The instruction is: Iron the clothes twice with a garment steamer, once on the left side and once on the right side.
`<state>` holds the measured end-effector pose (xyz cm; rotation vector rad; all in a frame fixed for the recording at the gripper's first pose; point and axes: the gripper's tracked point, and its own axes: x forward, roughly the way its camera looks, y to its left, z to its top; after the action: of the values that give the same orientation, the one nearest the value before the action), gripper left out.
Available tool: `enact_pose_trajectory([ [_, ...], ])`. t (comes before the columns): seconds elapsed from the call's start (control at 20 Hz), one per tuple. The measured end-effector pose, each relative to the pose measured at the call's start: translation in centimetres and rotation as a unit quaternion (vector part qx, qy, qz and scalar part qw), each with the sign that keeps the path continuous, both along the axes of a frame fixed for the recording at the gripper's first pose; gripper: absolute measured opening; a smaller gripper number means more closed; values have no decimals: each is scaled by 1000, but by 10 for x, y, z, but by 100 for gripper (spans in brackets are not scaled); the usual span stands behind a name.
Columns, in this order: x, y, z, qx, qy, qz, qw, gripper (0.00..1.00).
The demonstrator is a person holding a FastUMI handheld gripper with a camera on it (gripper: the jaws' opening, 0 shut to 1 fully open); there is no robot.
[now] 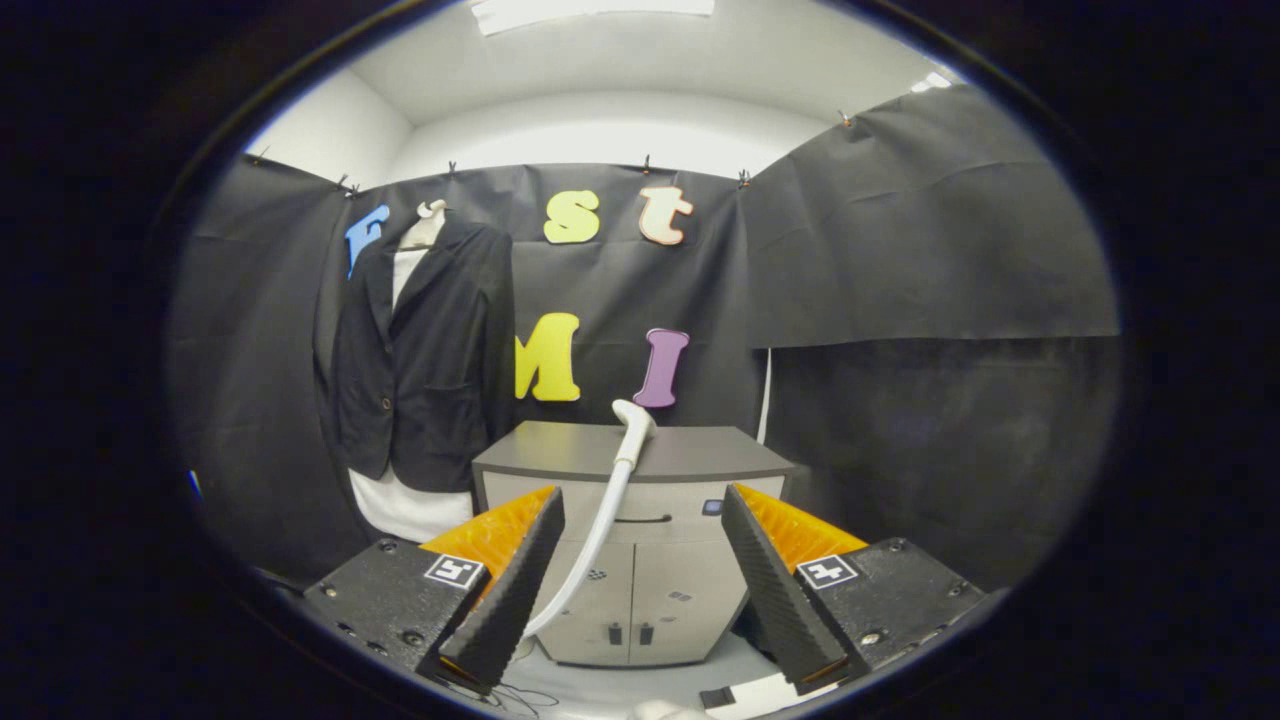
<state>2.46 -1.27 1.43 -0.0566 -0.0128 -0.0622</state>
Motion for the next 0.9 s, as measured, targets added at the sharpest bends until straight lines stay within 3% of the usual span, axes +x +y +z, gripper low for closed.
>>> enact_pose_trajectory([
  [0.4, 65, -22, 24, -7, -9, 0, 1000, 99],
  [0.9, 224, -9, 48, -10, 12, 46, 999, 99],
])
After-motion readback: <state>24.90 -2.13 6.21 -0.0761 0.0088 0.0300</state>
